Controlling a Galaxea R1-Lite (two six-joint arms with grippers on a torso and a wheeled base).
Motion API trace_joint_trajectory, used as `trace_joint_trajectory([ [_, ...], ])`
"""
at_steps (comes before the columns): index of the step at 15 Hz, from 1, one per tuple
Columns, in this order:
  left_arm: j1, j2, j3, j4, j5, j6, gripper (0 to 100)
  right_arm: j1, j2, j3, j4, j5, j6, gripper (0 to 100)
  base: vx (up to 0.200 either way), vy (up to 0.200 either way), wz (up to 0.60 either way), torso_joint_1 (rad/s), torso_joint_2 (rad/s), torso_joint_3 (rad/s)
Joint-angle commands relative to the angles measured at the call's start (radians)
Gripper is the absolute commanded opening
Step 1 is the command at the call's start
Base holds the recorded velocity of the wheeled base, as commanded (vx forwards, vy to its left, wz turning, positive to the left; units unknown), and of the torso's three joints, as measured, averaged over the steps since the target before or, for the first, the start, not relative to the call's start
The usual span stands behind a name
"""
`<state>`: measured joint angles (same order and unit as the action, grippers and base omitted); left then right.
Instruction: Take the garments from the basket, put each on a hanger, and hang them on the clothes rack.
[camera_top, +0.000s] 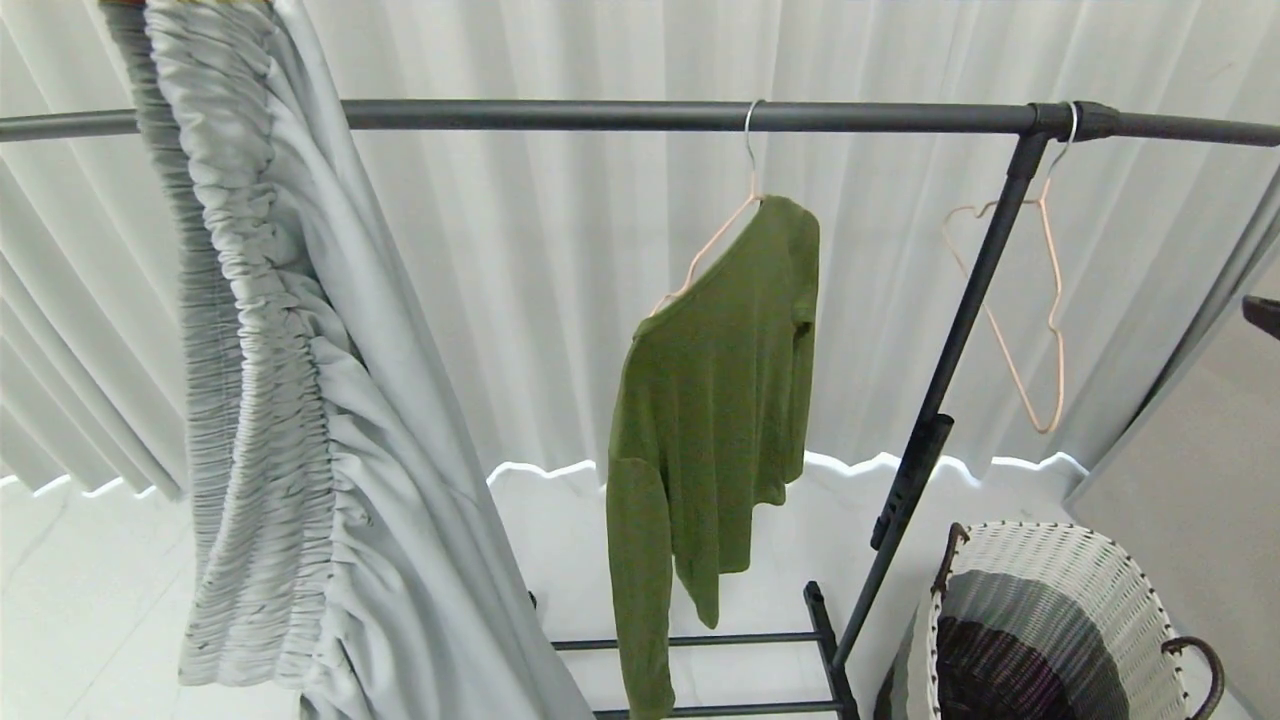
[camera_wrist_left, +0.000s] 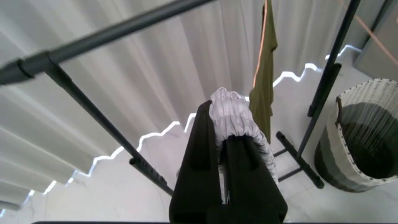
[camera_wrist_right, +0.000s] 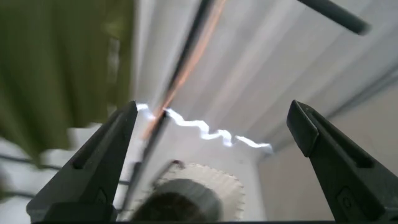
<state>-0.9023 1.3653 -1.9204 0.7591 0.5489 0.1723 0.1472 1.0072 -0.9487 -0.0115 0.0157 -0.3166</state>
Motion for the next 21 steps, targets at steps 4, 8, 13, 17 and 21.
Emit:
trace_joint_trajectory([
  [4, 0.0, -0.003, -0.002, 0.0, 0.0, 0.009, 0, 0.003, 0.093, -0.038, 0.146, -0.065, 0.117, 100, 0.0, 0.0, 0.0, 0.107, -0.25, -0.143],
  [8, 0.0, -0.006, 0.003, 0.0, 0.003, 0.012, 0, 0.011, 0.157, -0.058, 0.182, -0.168, 0.255, 100, 0.0, 0.0, 0.0, 0.007, -0.01, -0.005],
  [13, 0.011, -0.003, 0.021, 0.0, 0.019, 0.01, 0, 0.011, 0.171, -0.056, 0.182, -0.171, 0.255, 100, 0.08, 0.0, 0.0, 0.0, 0.0, 0.0],
  [17, 0.011, -0.005, 0.037, 0.0, 0.019, 0.01, 0, 0.031, 0.177, -0.056, 0.18, -0.169, 0.318, 100, 0.2, 0.0, 0.0, 0.006, 0.0, -0.001],
  [21, 0.008, -0.009, 0.052, 0.0, 0.017, 0.01, 0, 0.035, 0.229, -0.051, 0.18, -0.174, 0.367, 100, 0.05, 0.0, 0.0, 0.002, 0.0, 0.001],
])
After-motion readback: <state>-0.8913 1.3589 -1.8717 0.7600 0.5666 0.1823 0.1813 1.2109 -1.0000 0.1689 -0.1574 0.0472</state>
